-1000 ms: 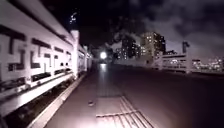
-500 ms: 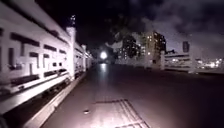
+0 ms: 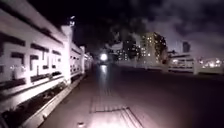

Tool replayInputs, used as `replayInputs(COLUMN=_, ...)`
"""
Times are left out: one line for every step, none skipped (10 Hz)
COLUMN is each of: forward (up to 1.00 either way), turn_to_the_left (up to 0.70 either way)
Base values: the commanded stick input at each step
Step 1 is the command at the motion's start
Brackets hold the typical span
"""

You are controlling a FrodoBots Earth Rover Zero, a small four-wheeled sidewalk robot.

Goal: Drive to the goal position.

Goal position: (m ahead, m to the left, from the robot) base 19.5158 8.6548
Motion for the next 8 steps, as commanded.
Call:
replayInputs(forward=0.45, turn_to_the_left=0.00)
replayInputs(forward=0.45, turn_to_the_left=0.00)
replayInputs(forward=0.45, turn_to_the_left=0.00)
replayInputs(forward=0.45, turn_to_the_left=0.00)
replayInputs(forward=0.45, turn_to_the_left=0.00)
replayInputs(forward=0.45, turn_to_the_left=0.00)
replayInputs(forward=0.45, turn_to_the_left=0.00)
replayInputs(forward=0.45, turn_to_the_left=0.00)
